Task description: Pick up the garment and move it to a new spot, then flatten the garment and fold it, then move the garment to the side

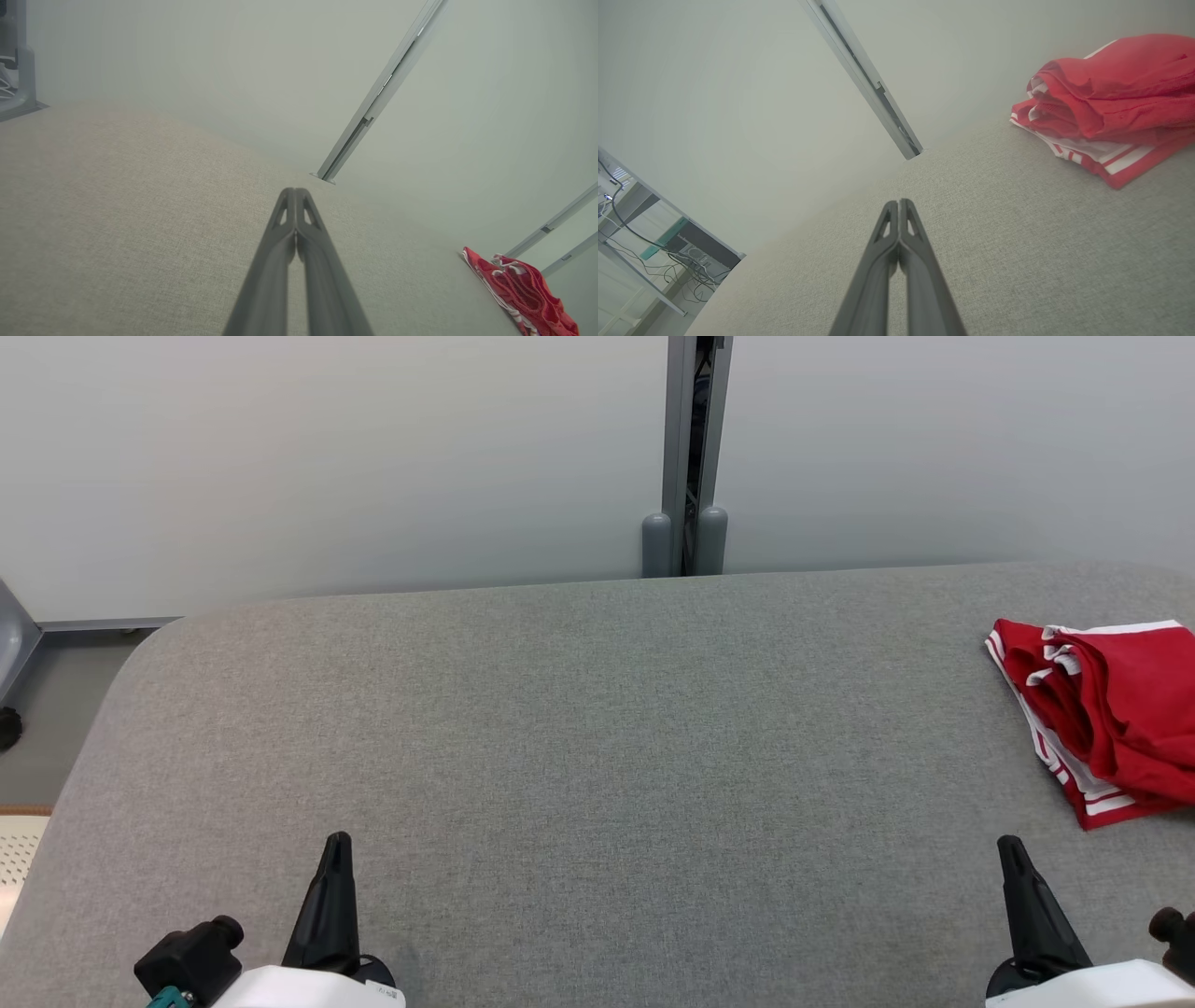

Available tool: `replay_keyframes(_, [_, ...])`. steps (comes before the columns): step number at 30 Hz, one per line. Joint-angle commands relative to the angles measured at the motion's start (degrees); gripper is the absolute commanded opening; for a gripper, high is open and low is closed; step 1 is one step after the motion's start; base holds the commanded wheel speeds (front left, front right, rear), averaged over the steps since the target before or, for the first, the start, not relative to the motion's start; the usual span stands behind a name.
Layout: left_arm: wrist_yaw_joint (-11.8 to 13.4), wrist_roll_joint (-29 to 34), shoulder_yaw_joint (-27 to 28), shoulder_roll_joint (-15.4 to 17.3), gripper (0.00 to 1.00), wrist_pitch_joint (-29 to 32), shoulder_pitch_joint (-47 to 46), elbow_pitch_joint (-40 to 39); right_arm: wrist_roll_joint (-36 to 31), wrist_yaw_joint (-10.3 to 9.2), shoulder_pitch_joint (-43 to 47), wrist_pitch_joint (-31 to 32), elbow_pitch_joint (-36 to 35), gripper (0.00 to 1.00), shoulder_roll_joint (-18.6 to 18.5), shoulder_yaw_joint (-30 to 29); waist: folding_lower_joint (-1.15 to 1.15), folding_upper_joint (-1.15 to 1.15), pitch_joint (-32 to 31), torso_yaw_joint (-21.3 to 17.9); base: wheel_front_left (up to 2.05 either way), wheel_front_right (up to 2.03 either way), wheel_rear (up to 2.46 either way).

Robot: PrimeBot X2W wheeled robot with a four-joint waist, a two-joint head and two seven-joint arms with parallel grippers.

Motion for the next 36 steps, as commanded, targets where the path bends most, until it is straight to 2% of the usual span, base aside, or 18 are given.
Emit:
replay_keyframes(1, [-0.51, -1.69, 0.08, 0.24, 0.00, 0.34, -2.01, -0.26, 1.70, 0.00, -1.68, 0.41, -0.40, 0.00, -0.67, -0.55, 0.00, 0.00, 0.02, 0.00, 0.00, 0.00, 0.00])
replay_keyframes(20, [-2.43, -17.39, -0.11, 0.23, 0.00, 2.90, -7.02, 3.76, 16.44, 0.00, -4.36, 5.19, 1.63, 0.00, -0.95, -4.87, 0.00, 0.00, 0.45, -0.13, 0.00, 0.00, 0.00])
replay_keyframes(36, [-3.67, -27.82, -0.26, 0.23, 0.00, 4.65, -10.41, 6.48, 25.99, 0.00, -6.22, 8.60, 2.96, 0.00, -0.93, -8.01, 0.00, 0.00, 0.80, -0.24, 0.00, 0.00, 0.00])
